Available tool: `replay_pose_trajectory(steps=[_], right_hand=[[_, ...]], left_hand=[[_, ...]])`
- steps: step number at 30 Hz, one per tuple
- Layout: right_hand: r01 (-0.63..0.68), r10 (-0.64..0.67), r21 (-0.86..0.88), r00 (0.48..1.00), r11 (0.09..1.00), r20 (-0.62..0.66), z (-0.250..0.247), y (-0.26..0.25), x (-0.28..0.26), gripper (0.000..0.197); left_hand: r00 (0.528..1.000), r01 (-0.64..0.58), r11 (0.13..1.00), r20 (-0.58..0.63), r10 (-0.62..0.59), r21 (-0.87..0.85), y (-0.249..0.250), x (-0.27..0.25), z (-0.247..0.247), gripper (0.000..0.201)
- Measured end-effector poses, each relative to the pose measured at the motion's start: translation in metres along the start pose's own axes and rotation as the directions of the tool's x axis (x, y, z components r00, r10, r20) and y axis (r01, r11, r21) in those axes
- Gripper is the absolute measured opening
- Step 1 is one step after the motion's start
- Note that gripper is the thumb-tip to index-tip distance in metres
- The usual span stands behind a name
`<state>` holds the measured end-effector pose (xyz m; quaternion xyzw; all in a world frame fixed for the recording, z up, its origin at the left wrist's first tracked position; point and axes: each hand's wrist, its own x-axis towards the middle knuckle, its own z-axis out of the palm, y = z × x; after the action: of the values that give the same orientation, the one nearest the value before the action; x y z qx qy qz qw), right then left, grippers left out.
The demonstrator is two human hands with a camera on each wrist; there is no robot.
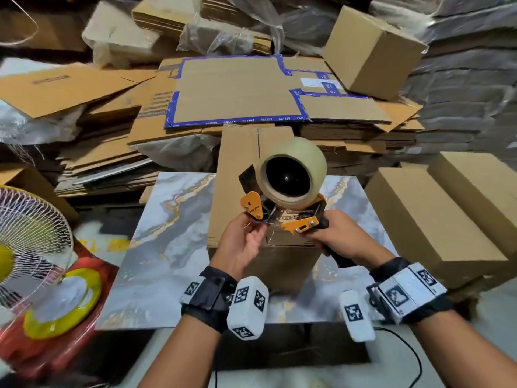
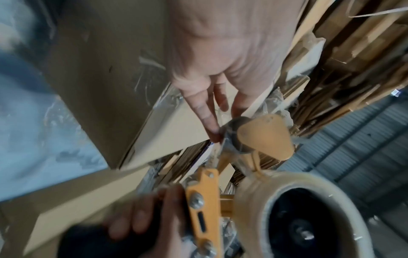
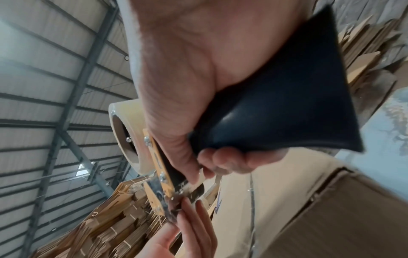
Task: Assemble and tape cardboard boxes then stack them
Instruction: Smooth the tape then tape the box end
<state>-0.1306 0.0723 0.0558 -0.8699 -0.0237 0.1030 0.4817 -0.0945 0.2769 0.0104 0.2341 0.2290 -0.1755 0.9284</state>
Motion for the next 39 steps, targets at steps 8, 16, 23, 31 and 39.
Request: replay_pose_trajectory(steps=[8, 16, 23, 31, 39], right_hand=[[0.002, 0.003, -0.072, 0.998, 0.997, 0.07, 0.009, -0.027, 0.004, 0.026], [0.049, -0.025, -0.12, 0.98, 0.992, 0.195, 0.018, -0.037, 0.015, 0.028], [0.113, -0.059, -0.23, 0.972, 0.967, 0.229, 0.041, -0.04, 0.025, 0.036], [0.081, -0.021, -0.314, 0.982, 0.946, 0.19, 0.031, -0.025, 0.037, 0.037], [0.133, -0.061, -0.464, 0.984, 0.876, 0.168, 0.04, -0.025, 0.042, 0.05]], left_hand=[[0.953, -0.293, 0.875, 0.051, 0.297, 0.385, 0.023, -0.011, -0.025, 0.018], [0.911, -0.392, 0.523, 0.238, 0.338, 0.757, 0.063, -0.032, -0.048, 0.023], [0.857, -0.42, 0.238, 0.296, 0.423, 0.876, 0.079, -0.038, -0.076, 0.018], [0.797, -0.443, 0.12, 0.329, 0.507, 0.889, 0.095, -0.028, -0.113, 0.011], [0.76, -0.474, 0.1, 0.349, 0.548, 0.875, 0.087, -0.017, -0.127, 0.014]])
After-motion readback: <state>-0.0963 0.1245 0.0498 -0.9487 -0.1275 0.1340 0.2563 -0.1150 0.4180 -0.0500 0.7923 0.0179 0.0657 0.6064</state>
